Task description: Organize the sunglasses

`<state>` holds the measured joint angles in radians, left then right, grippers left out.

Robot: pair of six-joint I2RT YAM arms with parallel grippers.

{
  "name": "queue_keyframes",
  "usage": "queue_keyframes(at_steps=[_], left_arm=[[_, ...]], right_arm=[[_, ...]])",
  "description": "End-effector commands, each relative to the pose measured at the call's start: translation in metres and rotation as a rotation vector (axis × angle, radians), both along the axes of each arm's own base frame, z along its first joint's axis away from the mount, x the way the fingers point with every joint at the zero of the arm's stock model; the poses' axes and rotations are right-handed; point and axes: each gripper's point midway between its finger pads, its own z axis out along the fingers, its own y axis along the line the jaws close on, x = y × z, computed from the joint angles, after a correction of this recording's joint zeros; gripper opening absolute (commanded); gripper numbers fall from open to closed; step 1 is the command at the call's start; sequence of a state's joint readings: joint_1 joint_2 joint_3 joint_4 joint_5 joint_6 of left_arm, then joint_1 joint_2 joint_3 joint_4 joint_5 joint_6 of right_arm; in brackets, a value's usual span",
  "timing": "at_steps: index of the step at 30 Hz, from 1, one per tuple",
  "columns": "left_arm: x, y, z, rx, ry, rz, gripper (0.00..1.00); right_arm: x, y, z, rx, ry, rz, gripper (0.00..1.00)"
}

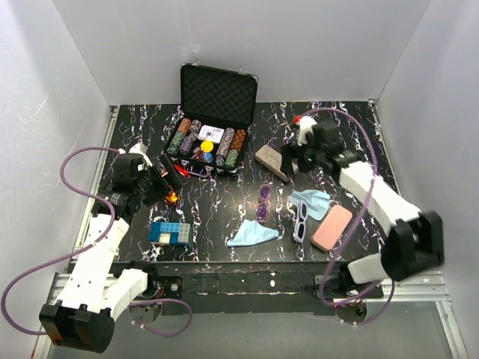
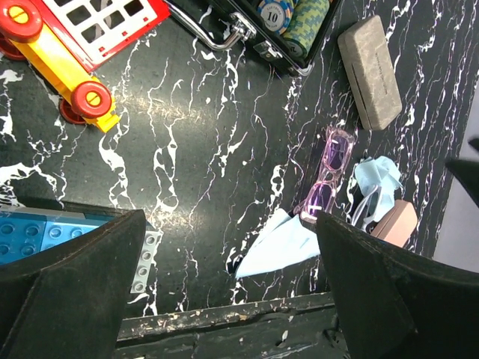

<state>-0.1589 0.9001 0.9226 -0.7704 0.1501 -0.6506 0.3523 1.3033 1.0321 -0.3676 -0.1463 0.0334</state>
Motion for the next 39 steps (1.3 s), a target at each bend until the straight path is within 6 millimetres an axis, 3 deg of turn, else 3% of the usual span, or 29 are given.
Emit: queue_keyframes(at_steps=[1,5,8,15,24,28,31,33,34,36,37,39], left_arm=[[0.0,-0.01,-0.003,-0.041,0.011,-0.044,0.98],[0.001,-0.008,-0.006,-0.027,0.017,-0.041,0.98],[0.002,-0.006,-0.012,-0.007,0.033,-0.038,0.98],[0.006,-0.003,-0.023,0.018,0.079,-0.032,0.98],[0.005,-0.002,-0.026,0.026,0.09,-0.025,0.98],[0.005,-0.002,-0.023,0.024,0.083,-0.026,0.98],[0.005,-0.002,-0.022,0.019,0.081,-0.026,0.98],[0.004,-0.005,-0.02,0.004,0.081,-0.031,0.98],[0.003,-0.007,-0.018,-0.008,0.079,-0.037,0.98],[0.004,-0.014,-0.012,-0.041,0.069,-0.063,0.98],[0.003,-0.02,-0.006,-0.07,0.059,-0.087,0.98],[0.004,-0.038,0.013,-0.143,0.005,-0.179,0.98]], right_arm=[[0.062,0.012,-0.012,-0.234,-0.099,0.166,0.98],[0.096,0.021,-0.034,-0.319,-0.057,0.229,0.98],[0.108,0.028,-0.054,-0.351,-0.009,0.288,0.98],[0.102,0.03,-0.103,-0.376,0.153,0.349,0.98],[0.099,0.027,-0.131,-0.403,0.2,0.357,0.96],[0.097,0.026,-0.141,-0.435,0.221,0.393,0.88],[0.094,0.03,-0.134,-0.431,0.211,0.429,0.7],[0.094,0.034,-0.12,-0.427,0.17,0.435,0.66],[0.093,0.036,-0.112,-0.429,0.141,0.461,0.57],[0.09,0.042,-0.087,-0.44,0.068,0.487,0.55],[0.086,0.047,-0.071,-0.44,0.012,0.525,0.47],[0.074,0.058,-0.041,-0.441,-0.109,0.598,0.46]])
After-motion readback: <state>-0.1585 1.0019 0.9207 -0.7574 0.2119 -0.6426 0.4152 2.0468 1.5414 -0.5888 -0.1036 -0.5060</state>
